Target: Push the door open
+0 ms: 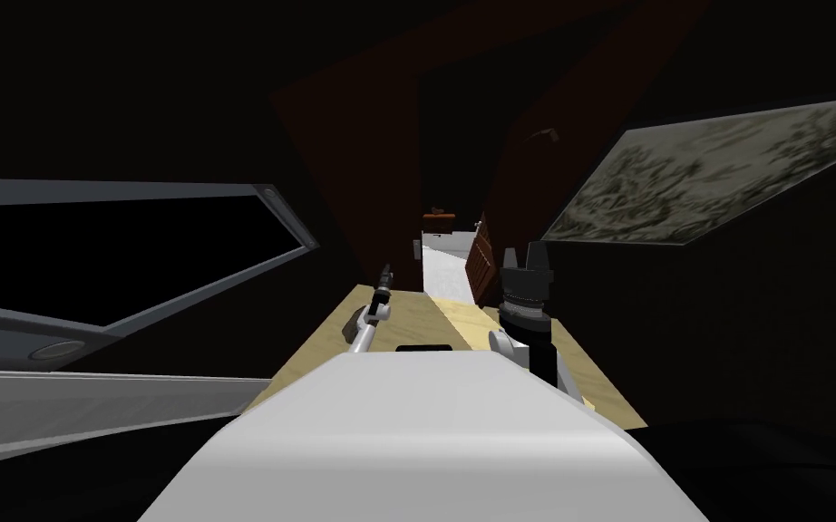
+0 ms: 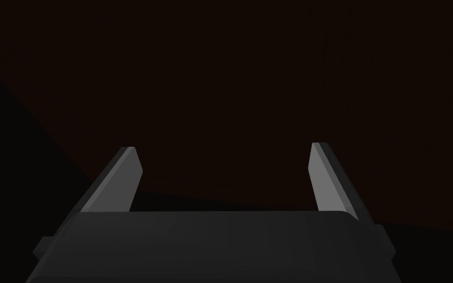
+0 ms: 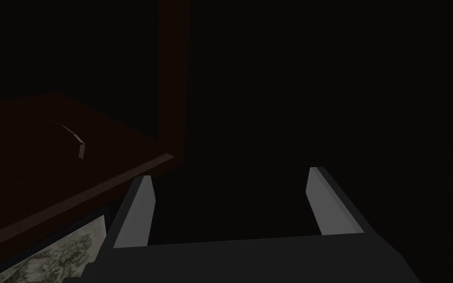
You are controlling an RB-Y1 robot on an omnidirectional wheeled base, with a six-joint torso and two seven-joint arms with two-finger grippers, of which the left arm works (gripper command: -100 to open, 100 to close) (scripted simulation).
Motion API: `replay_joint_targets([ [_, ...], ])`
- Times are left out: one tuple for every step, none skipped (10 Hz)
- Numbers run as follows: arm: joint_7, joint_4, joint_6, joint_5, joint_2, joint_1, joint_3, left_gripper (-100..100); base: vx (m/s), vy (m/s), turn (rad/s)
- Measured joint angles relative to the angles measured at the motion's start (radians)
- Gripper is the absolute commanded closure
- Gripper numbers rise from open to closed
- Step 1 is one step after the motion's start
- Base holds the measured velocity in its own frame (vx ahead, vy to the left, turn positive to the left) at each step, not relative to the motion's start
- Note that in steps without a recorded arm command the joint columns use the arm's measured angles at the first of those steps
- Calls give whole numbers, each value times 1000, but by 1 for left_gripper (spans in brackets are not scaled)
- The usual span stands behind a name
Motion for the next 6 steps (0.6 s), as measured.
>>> replay_joint_targets([
  [-2,26,-2,0,-4,-16,1,-100,45,8,-8],
  [-5,48,-4,0,-9,-28,1,-100,70,7,-15],
  [-5,88,-9,1,-11,-52,2,-100,90,6,-17],
  [-3,116,-13,3,-10,-67,0,-100,110,7,-16],
  [-4,136,-10,3,-16,-80,-1,-100,102,3,-13],
  [-3,169,-13,4,-17,-97,-3,-100,96,10,-10],
])
